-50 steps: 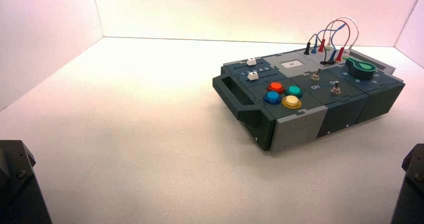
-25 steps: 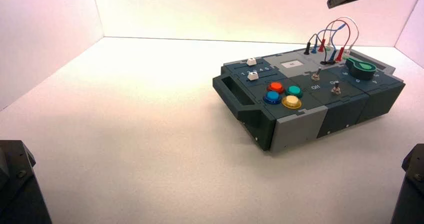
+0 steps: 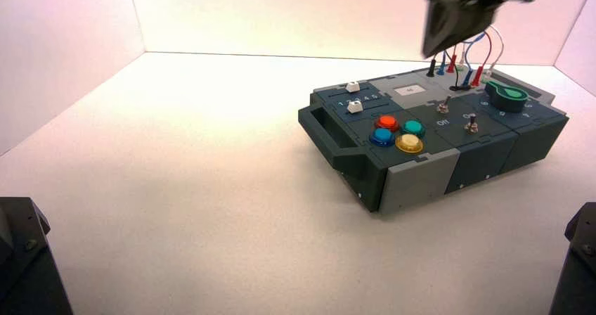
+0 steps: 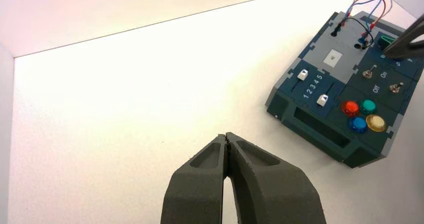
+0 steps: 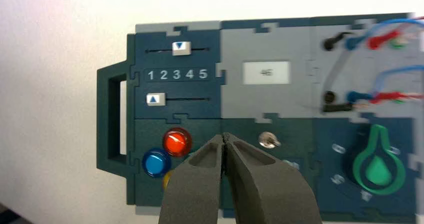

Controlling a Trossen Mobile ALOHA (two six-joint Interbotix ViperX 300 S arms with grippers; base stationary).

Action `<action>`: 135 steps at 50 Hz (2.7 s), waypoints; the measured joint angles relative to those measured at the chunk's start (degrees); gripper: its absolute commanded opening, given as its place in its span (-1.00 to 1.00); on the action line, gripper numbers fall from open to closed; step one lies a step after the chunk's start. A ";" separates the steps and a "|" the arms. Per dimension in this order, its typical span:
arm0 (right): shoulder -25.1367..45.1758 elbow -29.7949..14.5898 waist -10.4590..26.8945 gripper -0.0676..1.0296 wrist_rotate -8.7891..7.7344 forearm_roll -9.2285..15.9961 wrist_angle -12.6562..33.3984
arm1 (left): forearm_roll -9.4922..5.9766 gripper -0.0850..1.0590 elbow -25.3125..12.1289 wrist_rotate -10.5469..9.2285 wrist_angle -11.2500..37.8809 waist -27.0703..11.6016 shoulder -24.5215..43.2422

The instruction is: Move the bottom slider to position 1.

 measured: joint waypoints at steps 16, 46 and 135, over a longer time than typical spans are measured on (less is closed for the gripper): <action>12.39 -5.71 3.78 -0.92 0.09 1.14 0.09 | 0.00 -0.91 0.00 0.00 -0.09 0.09 -0.70; 18.98 -8.00 5.80 -0.92 0.00 2.11 -0.26 | -0.09 -0.91 0.00 0.09 -0.09 0.00 -0.70; 21.09 -9.32 8.44 -0.92 0.00 4.31 -0.18 | -0.18 -0.91 0.00 0.00 -0.09 0.00 -1.14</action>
